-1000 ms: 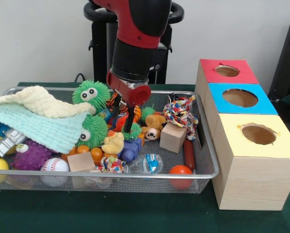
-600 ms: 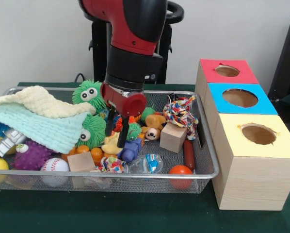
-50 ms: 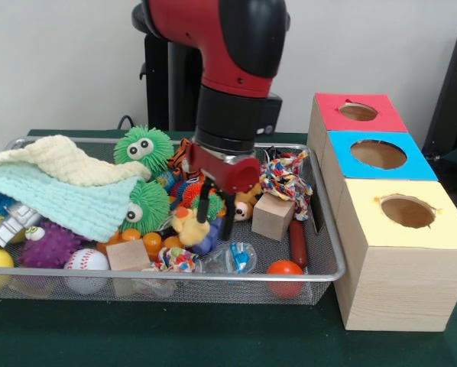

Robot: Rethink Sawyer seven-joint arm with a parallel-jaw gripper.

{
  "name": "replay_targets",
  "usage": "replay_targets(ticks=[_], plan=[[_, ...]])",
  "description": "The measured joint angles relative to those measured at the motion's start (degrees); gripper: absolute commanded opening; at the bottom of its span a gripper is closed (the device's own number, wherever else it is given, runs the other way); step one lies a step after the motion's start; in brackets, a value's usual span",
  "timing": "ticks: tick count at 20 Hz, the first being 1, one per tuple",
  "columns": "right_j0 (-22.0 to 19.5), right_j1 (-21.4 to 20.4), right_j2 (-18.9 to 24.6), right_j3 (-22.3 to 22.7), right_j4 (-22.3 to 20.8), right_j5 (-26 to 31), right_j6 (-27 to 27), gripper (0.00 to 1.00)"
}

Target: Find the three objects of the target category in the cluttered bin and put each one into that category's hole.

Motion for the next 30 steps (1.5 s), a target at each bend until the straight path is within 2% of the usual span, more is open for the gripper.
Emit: replay_targets(ticks=[10,22,30], plan=[[4.03,0.17,-1.65,0.0,0.29,9.41,0.0,1.0],[8.08,0.53,-6.91,0.01,0.93,10.42,0.04,1.0],[9.6,1.84,-11.31,0.0,4.74,10.57,2.83,1.0]])
